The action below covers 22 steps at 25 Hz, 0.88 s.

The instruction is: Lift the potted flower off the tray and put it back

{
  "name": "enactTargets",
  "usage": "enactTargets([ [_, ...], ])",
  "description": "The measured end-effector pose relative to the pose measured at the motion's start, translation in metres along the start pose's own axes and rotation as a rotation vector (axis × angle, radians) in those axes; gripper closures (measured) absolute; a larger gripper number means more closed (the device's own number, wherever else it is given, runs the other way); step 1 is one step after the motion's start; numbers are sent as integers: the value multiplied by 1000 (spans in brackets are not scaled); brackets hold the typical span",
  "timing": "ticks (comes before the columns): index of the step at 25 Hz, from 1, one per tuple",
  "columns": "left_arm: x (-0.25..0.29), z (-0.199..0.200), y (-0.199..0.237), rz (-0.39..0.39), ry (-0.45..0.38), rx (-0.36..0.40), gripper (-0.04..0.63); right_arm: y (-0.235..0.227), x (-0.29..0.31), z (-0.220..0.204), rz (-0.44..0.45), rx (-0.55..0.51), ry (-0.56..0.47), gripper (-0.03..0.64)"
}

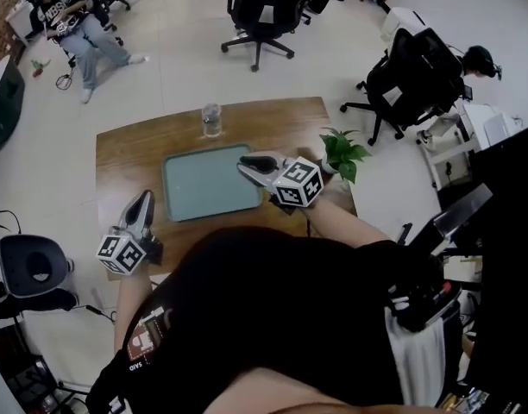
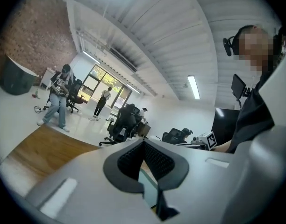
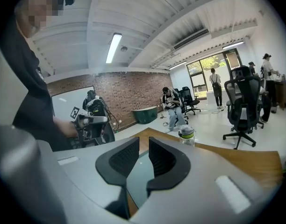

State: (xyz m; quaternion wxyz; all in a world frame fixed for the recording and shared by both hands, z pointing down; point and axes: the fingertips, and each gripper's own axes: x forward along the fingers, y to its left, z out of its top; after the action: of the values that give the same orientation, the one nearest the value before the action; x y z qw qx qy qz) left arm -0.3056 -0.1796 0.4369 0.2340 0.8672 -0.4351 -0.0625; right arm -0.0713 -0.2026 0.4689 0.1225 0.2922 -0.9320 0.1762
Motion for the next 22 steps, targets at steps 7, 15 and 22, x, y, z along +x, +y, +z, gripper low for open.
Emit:
enactTargets([
  [7,12,-1,-7,-28,18,-3,595,-5,-8,-5,-22,8,16,538],
  [15,27,-4,-32,-57,27,9,595,-8,-28,-9,-39,8,7,537],
  [22,31,-2,-41,-72,33,23,595,-10,-37,-6,-53,9,-8,537],
])
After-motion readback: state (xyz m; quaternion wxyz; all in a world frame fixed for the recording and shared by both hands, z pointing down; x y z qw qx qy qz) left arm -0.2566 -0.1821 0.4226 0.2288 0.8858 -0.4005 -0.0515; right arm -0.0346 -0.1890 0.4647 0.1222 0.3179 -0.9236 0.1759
